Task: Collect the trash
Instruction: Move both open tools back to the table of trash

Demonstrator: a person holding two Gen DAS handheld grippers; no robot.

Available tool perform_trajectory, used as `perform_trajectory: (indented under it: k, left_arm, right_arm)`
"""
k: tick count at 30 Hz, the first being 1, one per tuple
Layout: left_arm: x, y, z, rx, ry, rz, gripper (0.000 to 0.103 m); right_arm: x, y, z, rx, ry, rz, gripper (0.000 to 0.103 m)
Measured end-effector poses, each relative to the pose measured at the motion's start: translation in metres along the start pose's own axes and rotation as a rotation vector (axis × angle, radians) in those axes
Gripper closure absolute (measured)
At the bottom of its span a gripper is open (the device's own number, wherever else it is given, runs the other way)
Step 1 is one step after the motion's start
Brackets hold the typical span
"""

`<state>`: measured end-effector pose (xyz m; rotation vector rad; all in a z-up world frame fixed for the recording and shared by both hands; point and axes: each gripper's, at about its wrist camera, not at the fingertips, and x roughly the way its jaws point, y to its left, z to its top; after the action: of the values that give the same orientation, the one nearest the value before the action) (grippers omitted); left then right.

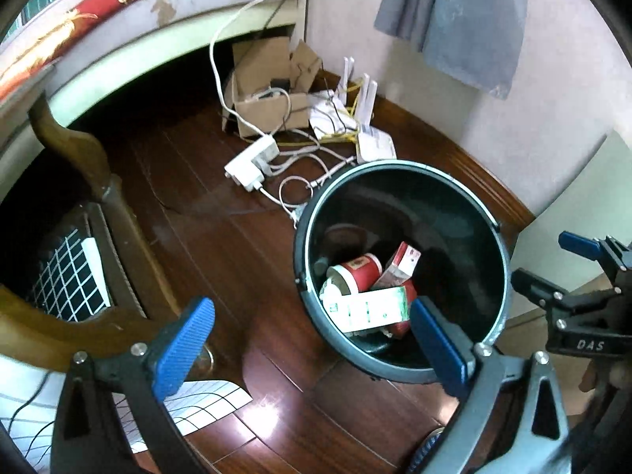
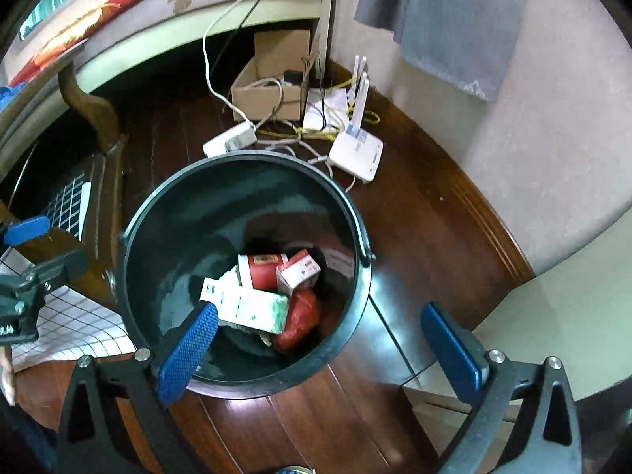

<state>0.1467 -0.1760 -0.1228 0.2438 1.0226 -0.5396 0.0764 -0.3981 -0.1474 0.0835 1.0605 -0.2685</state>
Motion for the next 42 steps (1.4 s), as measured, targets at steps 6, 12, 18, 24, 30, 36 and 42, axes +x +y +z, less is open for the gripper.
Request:
perform_trajectory:
  k: [6, 12, 18, 24, 30, 36, 42]
  left_arm:
    - [-0.029, 0.009, 0.0, -0.023, -0.059, 0.02, 0.003]
    - [-0.058, 0.019, -0.001, -0.048, -0.11, 0.04, 0.003]
    - [-0.093, 0.033, -0.007, -0.079, -0.169, 0.067, 0.003]
    - [-0.131, 0.058, -0.014, -0.122, -0.24, 0.124, 0.003]
    - [-0.158, 0.088, -0.028, -0.176, -0.287, 0.186, 0.003]
    - [-0.185, 0.132, -0.051, -0.264, -0.325, 0.262, 0.003]
    - [-0.207, 0.186, -0.086, -0.373, -0.341, 0.34, 0.003]
  right_arm:
    - [-0.027, 0.012, 0.007, -0.011, -0.058, 0.01, 0.0]
    - [-0.053, 0.025, 0.01, -0.031, -0.109, 0.031, 0.0]
    - [-0.083, 0.044, 0.017, -0.06, -0.175, 0.052, 0.0]
    - [-0.108, 0.076, 0.029, -0.111, -0.258, 0.088, 0.0]
    - [-0.122, 0.113, 0.038, -0.155, -0.314, 0.138, 0.0]
    - [-0.135, 0.165, 0.046, -0.217, -0.361, 0.218, 0.0]
    - [-0.14, 0.231, 0.054, -0.308, -0.347, 0.282, 0.0]
